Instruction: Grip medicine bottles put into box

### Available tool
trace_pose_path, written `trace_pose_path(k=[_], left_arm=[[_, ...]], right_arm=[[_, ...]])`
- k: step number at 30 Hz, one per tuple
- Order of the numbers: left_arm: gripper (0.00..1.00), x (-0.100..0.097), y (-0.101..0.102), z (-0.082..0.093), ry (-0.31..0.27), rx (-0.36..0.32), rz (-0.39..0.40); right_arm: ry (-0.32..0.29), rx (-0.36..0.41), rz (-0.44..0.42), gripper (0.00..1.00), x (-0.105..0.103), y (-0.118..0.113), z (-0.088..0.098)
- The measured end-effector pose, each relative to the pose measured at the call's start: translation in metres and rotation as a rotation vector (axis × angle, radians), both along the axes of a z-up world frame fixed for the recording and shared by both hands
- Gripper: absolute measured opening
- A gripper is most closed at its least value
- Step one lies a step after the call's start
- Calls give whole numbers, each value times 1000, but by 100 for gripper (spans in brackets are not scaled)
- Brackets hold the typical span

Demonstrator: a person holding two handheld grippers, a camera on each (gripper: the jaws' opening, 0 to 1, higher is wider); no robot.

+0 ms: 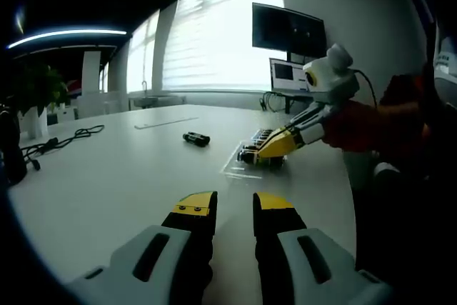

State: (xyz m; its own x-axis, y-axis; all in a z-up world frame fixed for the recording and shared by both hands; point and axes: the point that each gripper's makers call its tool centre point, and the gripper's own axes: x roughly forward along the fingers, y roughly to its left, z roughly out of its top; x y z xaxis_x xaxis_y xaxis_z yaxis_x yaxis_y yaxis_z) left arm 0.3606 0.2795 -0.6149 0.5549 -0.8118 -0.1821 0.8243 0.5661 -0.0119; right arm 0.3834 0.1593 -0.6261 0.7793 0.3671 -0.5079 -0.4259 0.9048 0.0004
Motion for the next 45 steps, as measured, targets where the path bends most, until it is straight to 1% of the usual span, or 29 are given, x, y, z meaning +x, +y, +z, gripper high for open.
trace_pose_path(k=[15,16,17,18,19,25,28,31,34,39,41,45], left_arm=[[14,0,0,0,0,2,1],[14,0,0,0,0,2,0],[14,0,0,0,0,2,0],[14,0,0,0,0,2,0],[14,0,0,0,0,2,0],[14,0,0,0,0,1,0],[14,0,0,0,0,0,0],[14,0,0,0,0,-1,0],[14,0,0,0,0,-1,0],[14,0,0,0,1,0,-1],[14,0,0,0,1,0,-2],[14,0,0,0,1,0,-2]], right_arm=[[-22,-31,-11,2,0,2,0],[-22,-29,-11,0,0,2,-1],[20,-38,10,0,-1,5,-9],[-20,-50,4,0,4,1,-7],[-5,-40,-12,0,4,0,-9],[-8,-37,-15,0,9,-3,-12],[-8,-42,-13,0,10,-4,-11],[14,-36,-5,0,9,-4,-10],[16,-29,-2,0,8,-3,-10],[-4,-33,13,2,6,0,-7],[-21,-20,16,2,6,1,-3],[-46,-22,10,2,10,-2,6]])
